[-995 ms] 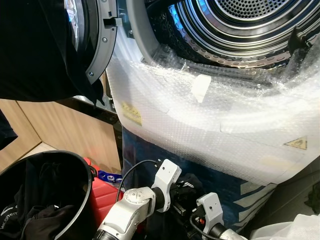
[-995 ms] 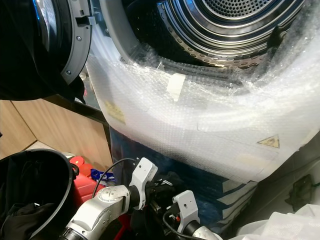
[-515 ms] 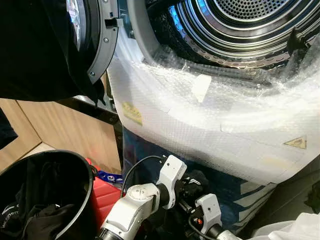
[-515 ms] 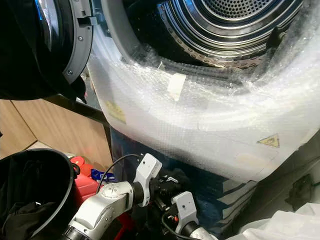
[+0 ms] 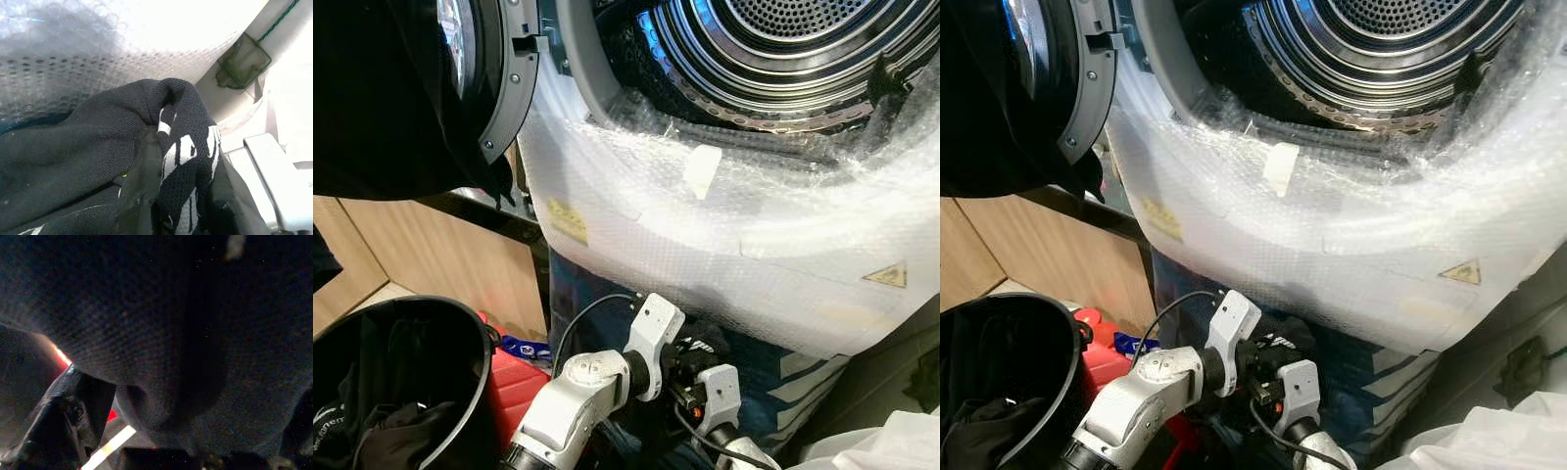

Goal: Clothes washing

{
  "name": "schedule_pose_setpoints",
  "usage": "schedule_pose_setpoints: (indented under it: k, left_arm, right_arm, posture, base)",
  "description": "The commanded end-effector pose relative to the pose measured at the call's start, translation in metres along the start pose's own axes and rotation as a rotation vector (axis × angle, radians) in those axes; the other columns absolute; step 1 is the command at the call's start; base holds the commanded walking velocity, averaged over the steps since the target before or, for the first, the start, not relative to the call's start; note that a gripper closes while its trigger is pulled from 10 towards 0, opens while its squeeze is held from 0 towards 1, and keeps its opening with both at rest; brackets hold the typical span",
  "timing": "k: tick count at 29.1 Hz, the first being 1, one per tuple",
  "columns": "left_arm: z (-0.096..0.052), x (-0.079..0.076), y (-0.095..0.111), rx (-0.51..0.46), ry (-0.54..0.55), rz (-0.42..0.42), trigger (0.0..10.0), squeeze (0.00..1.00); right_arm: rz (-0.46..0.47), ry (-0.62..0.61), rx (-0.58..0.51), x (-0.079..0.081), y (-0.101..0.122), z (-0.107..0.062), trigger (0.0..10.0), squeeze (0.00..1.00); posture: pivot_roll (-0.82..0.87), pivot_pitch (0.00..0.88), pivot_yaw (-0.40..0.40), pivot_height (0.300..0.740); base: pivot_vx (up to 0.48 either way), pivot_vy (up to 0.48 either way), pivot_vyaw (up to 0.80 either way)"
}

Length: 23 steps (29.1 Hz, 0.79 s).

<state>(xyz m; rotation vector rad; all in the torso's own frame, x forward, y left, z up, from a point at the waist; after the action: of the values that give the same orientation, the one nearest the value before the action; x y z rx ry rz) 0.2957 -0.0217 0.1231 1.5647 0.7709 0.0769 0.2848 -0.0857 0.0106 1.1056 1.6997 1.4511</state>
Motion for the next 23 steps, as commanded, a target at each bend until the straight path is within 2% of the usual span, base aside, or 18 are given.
schedule_pose_setpoints:
  k: [1,5,8,12,19,23]
  left_arm:
    - [0.004,-0.020,0.004,-0.008,-0.104,-0.015,0.0,0.00]
    - [0.001,-0.022,0.005,-0.002,-0.104,-0.013,0.0,0.00]
    - [-0.006,-0.022,0.009,-0.012,-0.092,-0.018,0.0,0.00]
    - [-0.012,-0.020,0.010,-0.014,-0.082,-0.029,0.0,0.00]
    - [-0.027,-0.013,0.014,-0.007,-0.034,-0.037,0.0,0.00]
    - [-0.031,-0.010,0.015,-0.007,-0.022,-0.034,0.0,0.00]
  right_arm:
    - [0.020,-0.029,-0.045,-0.008,0.011,0.002,10.0,0.00]
    - [0.012,-0.080,-0.083,-0.016,0.016,0.001,10.0,0.00]
    - [0.014,-0.176,-0.099,-0.032,0.017,-0.003,10.0,0.00]
    - [0.032,-0.245,-0.117,-0.043,0.020,-0.004,10.0,0.00]
    - [0.039,-0.300,-0.170,-0.051,0.030,-0.003,10.0,0.00]
    - [0.045,-0.306,-0.184,-0.053,0.033,-0.003,10.0,0.00]
  posture:
    - [-0.03,0.065,-0.021,0.740]
    - [-0.03,0.066,-0.018,0.740]
    - [-0.03,0.067,-0.014,0.740]
    - [-0.02,0.068,-0.014,0.740]
    - [-0.01,0.078,-0.016,0.740]
    - [-0.01,0.082,-0.016,0.740]
  base:
    - [0.000,0.000,0.00]
    - [0.000,0.000,0.00]
    - [0.000,0.000,0.00]
    - [0.000,0.000,0.00]
    - [0.000,0.000,0.00]
    - [0.000,0.000,0.00]
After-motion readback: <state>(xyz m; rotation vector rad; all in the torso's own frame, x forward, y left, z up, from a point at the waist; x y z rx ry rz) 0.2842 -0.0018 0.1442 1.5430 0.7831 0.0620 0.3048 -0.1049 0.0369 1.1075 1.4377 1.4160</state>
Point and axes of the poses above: a point about 5 cm out from each wrist's last joint towards the gripper, its own z axis pointing out of the wrist towards the gripper, its own y axis along the axis of the wrist's last joint, x = y × z, the point moved 4 cm from there along z, pointing out of the wrist towards the gripper, and after that the axes turned 9 degrees about -z, right-handed, at the moved point
